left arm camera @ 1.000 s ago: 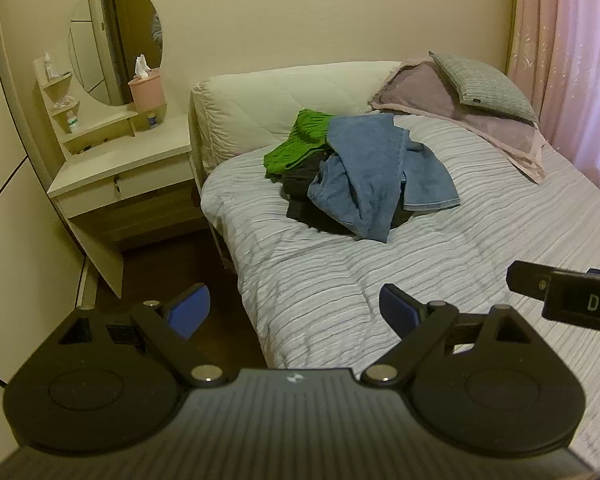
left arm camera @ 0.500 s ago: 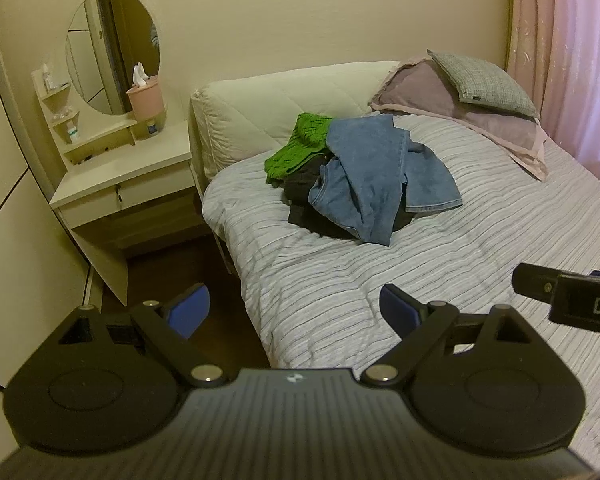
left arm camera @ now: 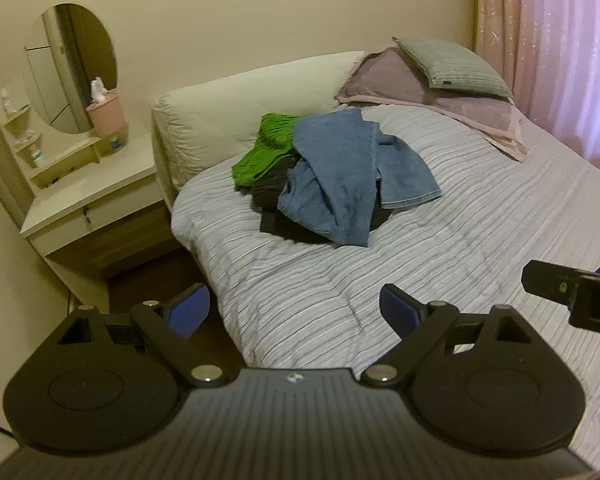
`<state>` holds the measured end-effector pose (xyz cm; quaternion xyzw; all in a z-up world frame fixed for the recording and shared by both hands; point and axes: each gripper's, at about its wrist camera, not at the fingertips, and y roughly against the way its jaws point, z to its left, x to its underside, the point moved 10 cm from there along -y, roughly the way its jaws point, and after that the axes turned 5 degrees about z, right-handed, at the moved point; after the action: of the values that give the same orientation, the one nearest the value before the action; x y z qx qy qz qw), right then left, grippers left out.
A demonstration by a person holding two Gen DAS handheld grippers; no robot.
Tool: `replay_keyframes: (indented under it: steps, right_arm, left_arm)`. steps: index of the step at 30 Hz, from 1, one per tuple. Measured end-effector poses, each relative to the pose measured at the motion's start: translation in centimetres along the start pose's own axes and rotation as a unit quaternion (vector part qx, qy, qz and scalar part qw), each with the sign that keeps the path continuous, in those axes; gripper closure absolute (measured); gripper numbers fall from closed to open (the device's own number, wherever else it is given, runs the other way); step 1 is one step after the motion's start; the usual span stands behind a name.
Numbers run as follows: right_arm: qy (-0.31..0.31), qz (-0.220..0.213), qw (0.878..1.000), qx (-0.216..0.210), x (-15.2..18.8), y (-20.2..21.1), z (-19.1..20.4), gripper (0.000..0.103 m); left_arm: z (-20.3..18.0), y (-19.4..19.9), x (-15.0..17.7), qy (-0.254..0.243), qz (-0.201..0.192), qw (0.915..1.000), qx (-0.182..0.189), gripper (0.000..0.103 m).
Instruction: Fold clothes
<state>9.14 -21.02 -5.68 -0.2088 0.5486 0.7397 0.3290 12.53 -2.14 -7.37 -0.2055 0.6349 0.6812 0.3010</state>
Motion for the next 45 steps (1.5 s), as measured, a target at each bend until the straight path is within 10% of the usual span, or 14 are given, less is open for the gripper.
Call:
replay_keyframes:
  steps: [26,45]
  right_arm:
    - [-0.025,-0.004,0.999,0.023,-2.1,-4.3,1.9,0.000]
    - [-0.045,0.044,0.998,-0.005,-4.8,-14.2,1.5,0.001]
  left_arm:
    - [2.5,-5.6,-2.5,-0.006,0.020,0.9991,0.036,0.013]
    - [5.3,-17.1,-5.9,-0.006,0.062,0.9962,0.061,0.014]
